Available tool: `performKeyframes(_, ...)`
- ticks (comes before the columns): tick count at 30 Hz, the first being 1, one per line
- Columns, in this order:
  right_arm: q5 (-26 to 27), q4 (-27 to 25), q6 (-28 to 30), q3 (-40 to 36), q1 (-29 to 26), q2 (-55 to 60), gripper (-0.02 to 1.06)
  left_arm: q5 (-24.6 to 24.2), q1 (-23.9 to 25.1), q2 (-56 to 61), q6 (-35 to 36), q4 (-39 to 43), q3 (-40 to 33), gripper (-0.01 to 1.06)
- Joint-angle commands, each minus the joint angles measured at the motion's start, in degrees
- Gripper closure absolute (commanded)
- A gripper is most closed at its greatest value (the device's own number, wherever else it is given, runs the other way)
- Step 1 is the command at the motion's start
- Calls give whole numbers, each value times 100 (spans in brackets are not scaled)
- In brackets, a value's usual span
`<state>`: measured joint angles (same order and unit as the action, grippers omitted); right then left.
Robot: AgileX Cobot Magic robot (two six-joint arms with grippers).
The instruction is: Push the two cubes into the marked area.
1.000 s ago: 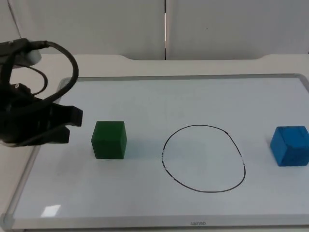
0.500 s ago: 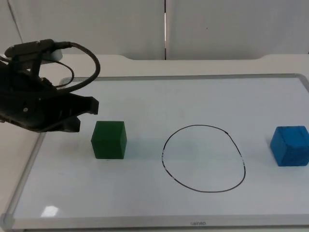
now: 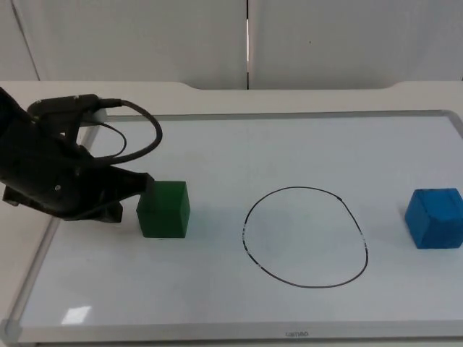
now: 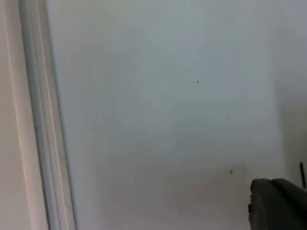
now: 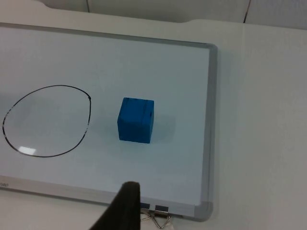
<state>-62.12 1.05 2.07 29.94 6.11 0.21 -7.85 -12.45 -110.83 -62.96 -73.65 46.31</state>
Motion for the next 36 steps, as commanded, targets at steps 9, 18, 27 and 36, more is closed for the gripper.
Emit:
performKeyframes(9,29,26,-6,-37,-7,-21,-1,-82,-18,-241,-109,-34,34,105)
performKeyframes(18,29,26,-6,-37,-7,-21,-1,-277,-32,-241,-120,-107,34,105)
performKeyframes(27,29,26,-6,-37,-7,-21,-1,-356,-181,-241,-120,-280,34,105)
performKeyframes(36,29,26,-6,-37,-7,-21,-1,-211,-556,-241,-120,-407,34,105)
